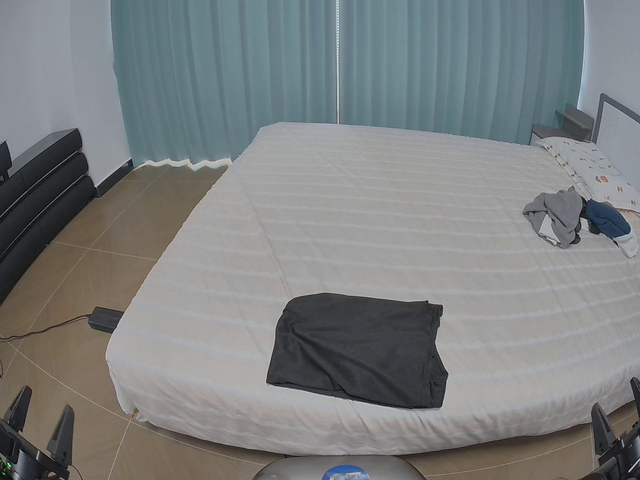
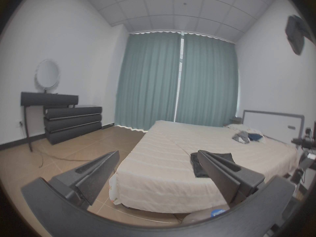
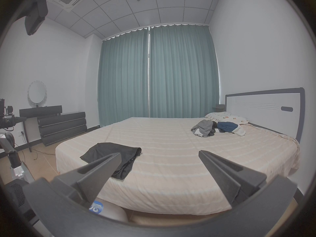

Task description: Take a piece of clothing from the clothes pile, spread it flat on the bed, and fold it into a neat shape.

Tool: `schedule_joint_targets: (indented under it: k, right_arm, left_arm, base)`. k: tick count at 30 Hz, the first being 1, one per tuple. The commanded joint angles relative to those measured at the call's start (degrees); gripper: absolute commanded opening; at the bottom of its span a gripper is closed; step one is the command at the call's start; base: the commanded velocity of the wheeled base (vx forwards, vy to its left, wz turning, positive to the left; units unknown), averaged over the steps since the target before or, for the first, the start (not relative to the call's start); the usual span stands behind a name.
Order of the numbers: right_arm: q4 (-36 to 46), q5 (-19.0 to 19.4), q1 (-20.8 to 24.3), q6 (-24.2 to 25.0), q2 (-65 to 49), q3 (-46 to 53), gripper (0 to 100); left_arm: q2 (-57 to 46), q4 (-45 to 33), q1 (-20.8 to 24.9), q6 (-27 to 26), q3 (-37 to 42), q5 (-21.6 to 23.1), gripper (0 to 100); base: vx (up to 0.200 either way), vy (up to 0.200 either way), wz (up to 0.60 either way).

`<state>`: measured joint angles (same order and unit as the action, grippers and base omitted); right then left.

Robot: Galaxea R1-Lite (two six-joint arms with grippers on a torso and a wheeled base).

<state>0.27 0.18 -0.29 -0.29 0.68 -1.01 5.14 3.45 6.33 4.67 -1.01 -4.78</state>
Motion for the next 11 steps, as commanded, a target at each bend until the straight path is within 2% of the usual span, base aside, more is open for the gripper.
schedule_joint_targets:
  k: [1,7,11]
  right_arm:
    - [-0.3,0.0,-0.1,-0.1,-0.5,0.9,100]
    - [-0.4,0.1,0.1,0.5,-0.5,0.9,100]
    - [-0.4,0.1,0.2,1.3,-0.5,1.0,100]
  left_arm:
    - [0.3,-4.7,-0.4,-2.7,0.7,3.3,100]
    - [-0.7,-3.5,-4.0,-4.2,0.9,4.1,100]
    - [-5.1,-3.6,-6.2,-5.7,0.9,4.8,100]
  base:
    - [0.000,0.000,0.00]
    - [0.000,0.000,0.00]
    - [0.000,0.000,0.00]
